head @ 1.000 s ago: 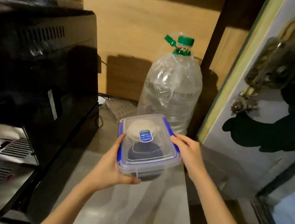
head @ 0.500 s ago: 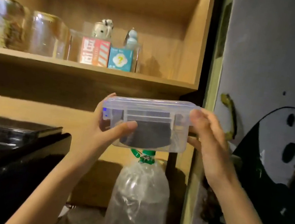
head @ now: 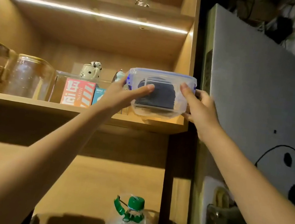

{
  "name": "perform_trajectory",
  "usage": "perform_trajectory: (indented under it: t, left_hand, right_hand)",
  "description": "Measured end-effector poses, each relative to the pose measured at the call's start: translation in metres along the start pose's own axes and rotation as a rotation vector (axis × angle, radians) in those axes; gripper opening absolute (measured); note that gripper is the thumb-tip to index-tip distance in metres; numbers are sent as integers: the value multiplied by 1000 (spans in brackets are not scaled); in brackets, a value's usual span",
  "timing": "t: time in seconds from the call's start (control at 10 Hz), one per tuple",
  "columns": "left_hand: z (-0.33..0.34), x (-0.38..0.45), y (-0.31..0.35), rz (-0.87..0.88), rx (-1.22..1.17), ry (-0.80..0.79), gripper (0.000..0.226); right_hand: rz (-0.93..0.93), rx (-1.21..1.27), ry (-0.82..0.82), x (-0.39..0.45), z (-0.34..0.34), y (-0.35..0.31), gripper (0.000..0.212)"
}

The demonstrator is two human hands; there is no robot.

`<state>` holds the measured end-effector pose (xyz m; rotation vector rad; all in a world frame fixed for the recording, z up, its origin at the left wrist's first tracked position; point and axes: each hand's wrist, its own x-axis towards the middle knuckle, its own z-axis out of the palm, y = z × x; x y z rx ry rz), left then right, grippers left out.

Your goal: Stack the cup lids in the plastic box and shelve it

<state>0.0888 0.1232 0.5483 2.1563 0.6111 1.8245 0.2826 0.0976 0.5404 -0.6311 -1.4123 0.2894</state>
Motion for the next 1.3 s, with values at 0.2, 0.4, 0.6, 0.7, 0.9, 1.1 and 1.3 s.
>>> perform_trajectory:
  t: [0.2,0.4,0.6,0.7,0.9,1.1,1.3]
  left_hand:
    - [14,33,-39,-22,100,28,26]
    - [30,54,-71,-5,202,98,44]
    - [47,67,-90,-53,386,134,66]
    - [57,72,-98,-80,467,138,69]
    - [64,84,-112,-219,657,134,88]
    - [74,82,-117,-293,739,163,92]
    - [69,54,-109,-61,948,114,81]
  right_hand:
    - [54,-23,37,34,7,43,55]
    - [45,-103,135,63,8,70,49]
    - [56,-205,175,83,8,87,37]
    - [49,-296,202,88,9,91,30]
    - [-7,-475,205,85,14,104,39]
    - [-14,-476,235,76,23,110,27]
    - [-51,-245,247,59,-3,87,17]
